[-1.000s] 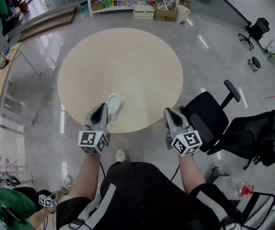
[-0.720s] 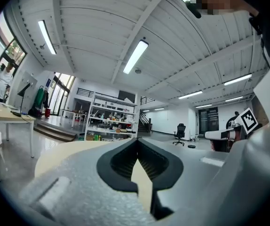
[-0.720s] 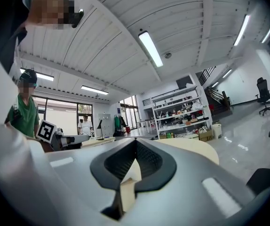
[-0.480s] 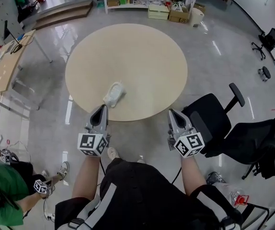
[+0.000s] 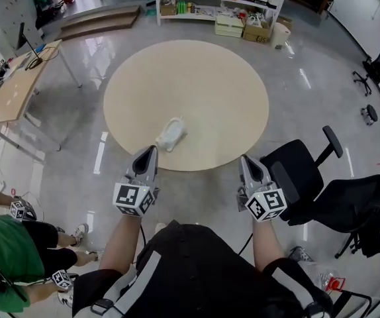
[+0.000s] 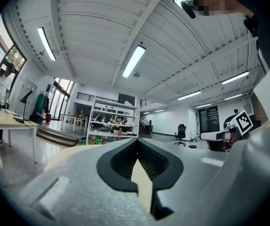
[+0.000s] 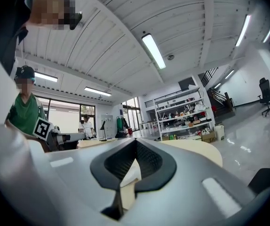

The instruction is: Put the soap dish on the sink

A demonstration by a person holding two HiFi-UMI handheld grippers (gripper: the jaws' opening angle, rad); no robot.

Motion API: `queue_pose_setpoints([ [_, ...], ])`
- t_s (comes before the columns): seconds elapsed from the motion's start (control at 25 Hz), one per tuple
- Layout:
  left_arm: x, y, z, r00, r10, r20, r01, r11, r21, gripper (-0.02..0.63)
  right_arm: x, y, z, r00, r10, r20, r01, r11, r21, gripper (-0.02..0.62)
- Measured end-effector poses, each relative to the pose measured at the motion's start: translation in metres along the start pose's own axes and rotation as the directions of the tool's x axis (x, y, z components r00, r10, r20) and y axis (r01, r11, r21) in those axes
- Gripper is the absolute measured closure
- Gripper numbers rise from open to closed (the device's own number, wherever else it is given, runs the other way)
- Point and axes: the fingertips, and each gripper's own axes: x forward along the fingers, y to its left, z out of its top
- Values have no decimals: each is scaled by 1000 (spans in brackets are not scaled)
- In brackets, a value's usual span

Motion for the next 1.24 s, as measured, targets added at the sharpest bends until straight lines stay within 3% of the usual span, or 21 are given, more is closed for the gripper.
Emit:
queue_pose_setpoints([
  [0.36,-20,29,9,1000,-2,12,2,1000,-10,606,16,35,-1,1000,4,1,-4,1000,-12,589],
  [1.24,-11,29,8,999,-40,14,40,999,-8,606,18,38,-2,1000,-17,3,18,1000,-10,589],
])
